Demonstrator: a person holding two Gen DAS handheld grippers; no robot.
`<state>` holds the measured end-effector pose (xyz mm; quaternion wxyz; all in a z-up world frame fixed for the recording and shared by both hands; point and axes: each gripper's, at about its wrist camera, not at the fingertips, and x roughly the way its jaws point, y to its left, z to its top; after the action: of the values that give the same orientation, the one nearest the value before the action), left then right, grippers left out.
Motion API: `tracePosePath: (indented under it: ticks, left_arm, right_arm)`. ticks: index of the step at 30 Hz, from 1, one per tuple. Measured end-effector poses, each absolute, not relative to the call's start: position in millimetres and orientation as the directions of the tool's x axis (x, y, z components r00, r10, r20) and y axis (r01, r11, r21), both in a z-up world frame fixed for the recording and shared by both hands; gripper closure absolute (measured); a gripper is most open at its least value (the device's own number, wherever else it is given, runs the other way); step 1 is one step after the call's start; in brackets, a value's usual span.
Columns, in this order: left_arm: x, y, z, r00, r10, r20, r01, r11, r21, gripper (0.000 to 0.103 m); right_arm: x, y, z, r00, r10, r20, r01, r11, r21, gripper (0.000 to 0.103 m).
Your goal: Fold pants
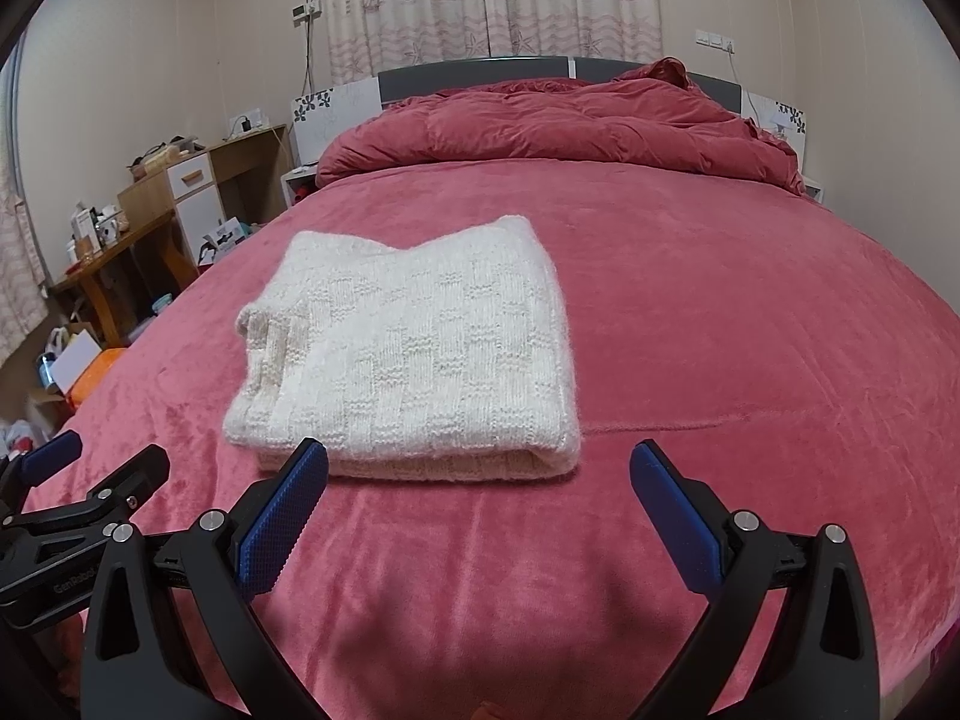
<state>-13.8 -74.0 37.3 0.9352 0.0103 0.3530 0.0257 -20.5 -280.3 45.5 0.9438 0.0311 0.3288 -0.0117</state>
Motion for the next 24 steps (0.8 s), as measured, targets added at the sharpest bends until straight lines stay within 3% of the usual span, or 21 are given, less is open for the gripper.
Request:
tracePosePath:
  ticks: [18, 24]
  left_arm:
    - [-5, -70, 25, 0.700, 0.045, -0.713, -0.043, 0.999, 0.021, 0.002]
    - [-8, -72, 27, 0.719, 0.061, -0.693, -0.045, 0.998, 0.041, 0.002]
  right_arm:
    - [-19, -279, 43, 0.776, 0.007, -0.631, 0.039, 0.997, 0.059, 0.003]
    - [-19, -278, 43, 0.774, 0.006, -0.633, 0.036, 0.998, 0.054, 0.003]
